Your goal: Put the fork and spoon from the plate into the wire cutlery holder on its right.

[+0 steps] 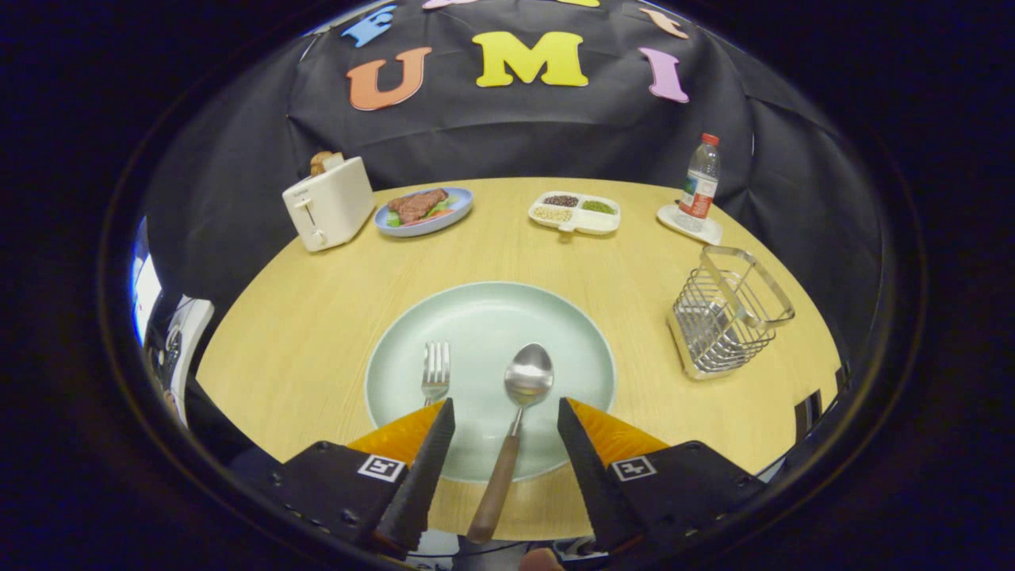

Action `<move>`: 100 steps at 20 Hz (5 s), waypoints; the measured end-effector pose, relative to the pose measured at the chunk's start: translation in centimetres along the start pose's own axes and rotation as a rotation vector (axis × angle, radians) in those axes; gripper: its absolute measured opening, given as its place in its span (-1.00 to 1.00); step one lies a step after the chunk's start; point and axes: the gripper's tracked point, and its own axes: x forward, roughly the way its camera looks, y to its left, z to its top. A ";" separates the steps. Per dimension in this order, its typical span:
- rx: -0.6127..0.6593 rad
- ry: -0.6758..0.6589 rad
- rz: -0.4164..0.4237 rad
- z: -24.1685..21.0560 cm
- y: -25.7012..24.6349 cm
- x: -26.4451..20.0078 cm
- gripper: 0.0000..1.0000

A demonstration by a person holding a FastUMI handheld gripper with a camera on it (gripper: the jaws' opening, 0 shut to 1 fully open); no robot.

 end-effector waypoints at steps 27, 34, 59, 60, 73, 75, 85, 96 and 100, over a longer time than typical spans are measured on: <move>0.215 0.151 0.170 1.2 -4.8 -8.5 -0.99; 0.222 0.084 0.029 6.7 -14.4 -12.6 -1.00; 0.265 0.285 -0.067 10.0 -20.7 -7.0 -0.17; 0.267 0.272 -0.066 10.2 -20.7 -7.1 0.11; 0.240 0.089 0.011 8.6 -10.0 -14.0 0.93; 0.183 0.108 0.038 7.2 -6.8 -14.2 0.93; 0.038 0.219 0.096 2.4 3.5 -7.4 0.93; -0.036 0.307 0.081 -0.7 4.9 -1.1 0.66; -0.039 0.325 0.083 -1.3 4.8 0.1 0.38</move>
